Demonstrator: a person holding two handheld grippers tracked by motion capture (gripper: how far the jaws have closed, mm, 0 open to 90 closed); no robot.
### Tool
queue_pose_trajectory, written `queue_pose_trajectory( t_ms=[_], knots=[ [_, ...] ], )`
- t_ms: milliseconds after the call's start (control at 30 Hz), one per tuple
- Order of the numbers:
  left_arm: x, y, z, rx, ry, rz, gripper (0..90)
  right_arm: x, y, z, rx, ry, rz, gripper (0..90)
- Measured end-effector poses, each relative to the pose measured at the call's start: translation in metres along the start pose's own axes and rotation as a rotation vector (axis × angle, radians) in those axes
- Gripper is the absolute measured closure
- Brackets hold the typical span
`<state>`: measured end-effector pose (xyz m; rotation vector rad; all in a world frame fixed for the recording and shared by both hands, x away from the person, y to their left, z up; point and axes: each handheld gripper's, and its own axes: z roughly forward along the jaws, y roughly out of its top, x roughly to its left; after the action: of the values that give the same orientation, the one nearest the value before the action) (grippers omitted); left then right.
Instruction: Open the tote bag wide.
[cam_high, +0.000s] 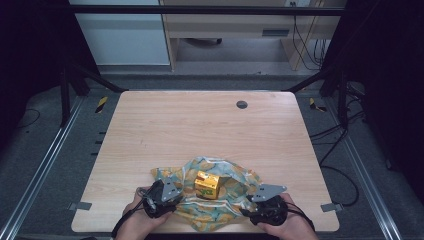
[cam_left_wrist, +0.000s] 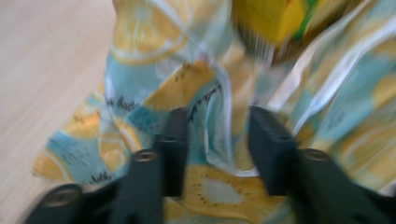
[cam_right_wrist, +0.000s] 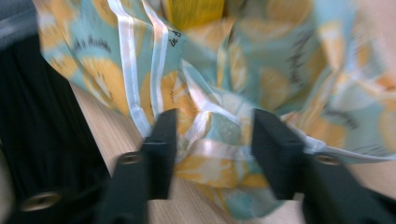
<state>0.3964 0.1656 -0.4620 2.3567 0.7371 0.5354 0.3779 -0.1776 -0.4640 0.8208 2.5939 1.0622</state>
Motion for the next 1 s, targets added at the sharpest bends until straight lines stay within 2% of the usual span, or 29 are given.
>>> queue_pose_trajectory(
  t_ms=[67, 100, 167, 267, 333, 367, 500, 667, 867, 1000],
  knots=[
    [0.002, 0.002, -0.007, -0.041, -0.005, -0.022, 41.9, -0.002, 0.002, -0.012, -0.044, -0.017, 0.015, 35.2],
    [0.003, 0.003, -0.009, -0.074, -0.008, -0.053, 37.8, -0.004, 0.002, -0.017, -0.064, -0.025, 0.015, 31.6],
    [0.007, 0.004, -0.015, -0.122, -0.013, -0.082, 28.7, -0.008, 0.004, -0.027, -0.095, -0.048, 0.028, 26.2],
    [0.014, 0.005, -0.021, -0.182, 0.009, -0.112, 20.7, -0.018, 0.007, -0.04, -0.138, -0.088, 0.05, 22.0],
    [0.021, 0.005, -0.025, -0.222, 0.02, -0.15, 16.0, -0.03, 0.007, -0.051, -0.168, -0.118, 0.084, 18.5],
    [0.025, 0.005, -0.027, -0.234, 0.026, -0.168, 16.0, -0.03, 0.007, -0.051, -0.168, -0.118, 0.084, 18.5],
    [0.044, -0.002, -0.03, -0.237, 0.069, -0.225, 13.4, -0.045, 0.001, -0.061, -0.189, -0.153, 0.119, 16.1],
    [0.066, -0.013, -0.03, -0.208, 0.162, -0.266, 12.5, -0.065, -0.01, -0.061, -0.188, -0.222, 0.194, 13.5],
    [0.092, -0.031, -0.025, -0.177, 0.206, -0.349, 12.1, -0.084, -0.018, -0.054, -0.177, -0.294, 0.264, 10.7],
    [0.102, -0.038, -0.024, -0.159, 0.234, -0.368, 11.6, -0.097, -0.023, -0.049, -0.174, -0.328, 0.315, 9.0]
  ],
)
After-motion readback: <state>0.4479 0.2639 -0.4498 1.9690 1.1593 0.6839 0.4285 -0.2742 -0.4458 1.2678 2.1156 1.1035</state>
